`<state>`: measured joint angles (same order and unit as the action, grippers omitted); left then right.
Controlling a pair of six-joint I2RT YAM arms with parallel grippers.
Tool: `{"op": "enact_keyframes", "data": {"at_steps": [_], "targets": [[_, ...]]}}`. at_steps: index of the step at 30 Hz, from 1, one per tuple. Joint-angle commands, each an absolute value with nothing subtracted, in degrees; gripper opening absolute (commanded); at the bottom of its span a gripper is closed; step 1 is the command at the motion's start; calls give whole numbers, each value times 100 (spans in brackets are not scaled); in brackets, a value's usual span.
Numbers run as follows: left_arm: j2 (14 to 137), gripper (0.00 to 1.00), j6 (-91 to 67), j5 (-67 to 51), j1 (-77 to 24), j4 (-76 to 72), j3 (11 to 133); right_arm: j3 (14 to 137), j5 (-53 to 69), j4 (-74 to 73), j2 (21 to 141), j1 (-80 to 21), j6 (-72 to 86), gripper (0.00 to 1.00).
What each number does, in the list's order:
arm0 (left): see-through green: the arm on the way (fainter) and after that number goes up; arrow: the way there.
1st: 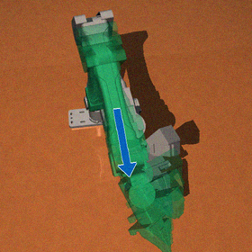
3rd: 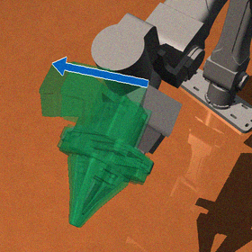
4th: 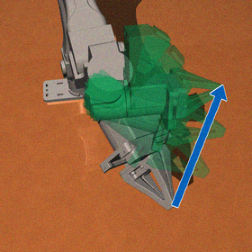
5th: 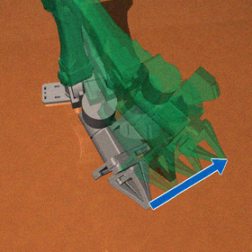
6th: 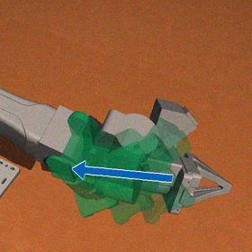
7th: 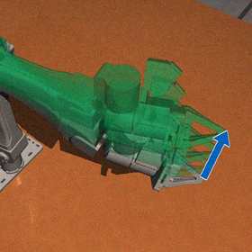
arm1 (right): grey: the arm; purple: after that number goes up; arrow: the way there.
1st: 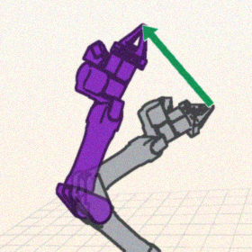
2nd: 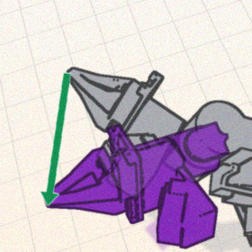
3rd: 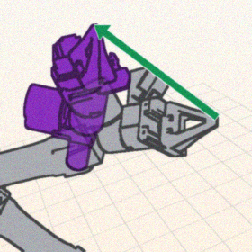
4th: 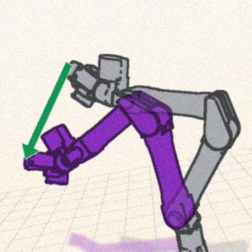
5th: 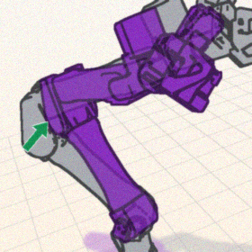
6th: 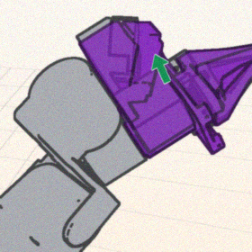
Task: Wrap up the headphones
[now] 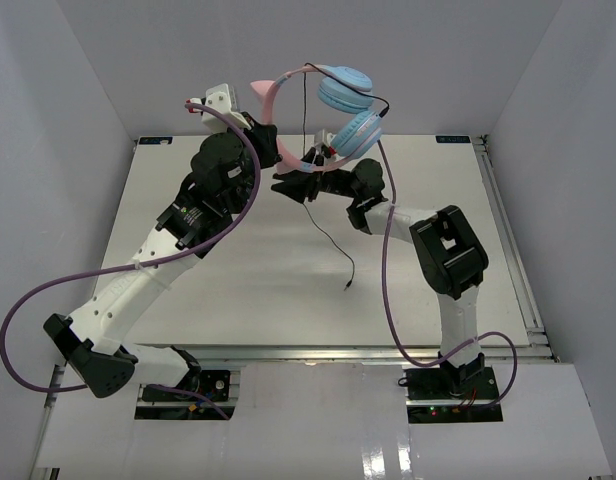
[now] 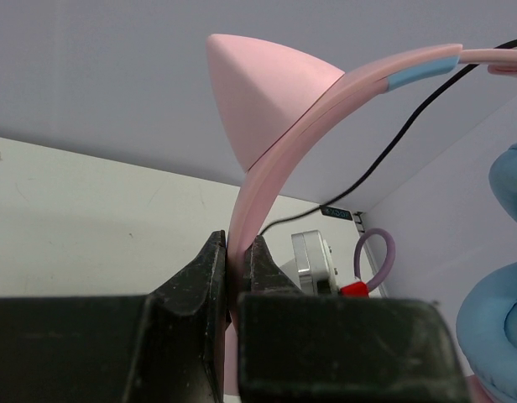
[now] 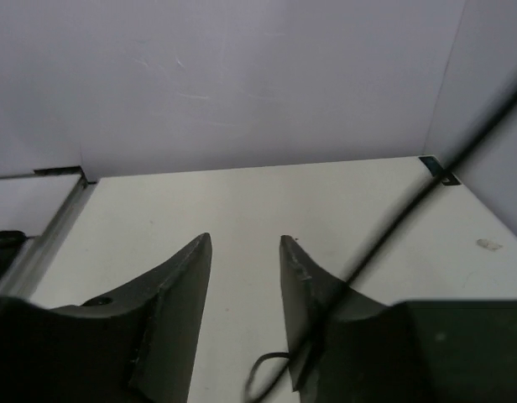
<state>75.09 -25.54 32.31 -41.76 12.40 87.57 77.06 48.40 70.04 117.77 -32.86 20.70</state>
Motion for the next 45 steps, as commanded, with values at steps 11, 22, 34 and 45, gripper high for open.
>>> {"op": "enact_keyframes", "data": {"at_steps": [11,22,34,45], "targets": [[7219,0,-2074,4004,-4136,516,8686,5493,4768,5927,9852,-3287,2185,8],[7470,0,-1855,4219,-3939,466,8283,5734,2834,50,7652,-3418,-1342,8],[7991,0,-2112,3970,-3630,648,8190,6749,1360,-2369,7154,-4623,-3462,8],[8388,0,-1871,2967,-3645,973,7472,7560,-1564,-1988,7346,-4737,-5235,8]]}}
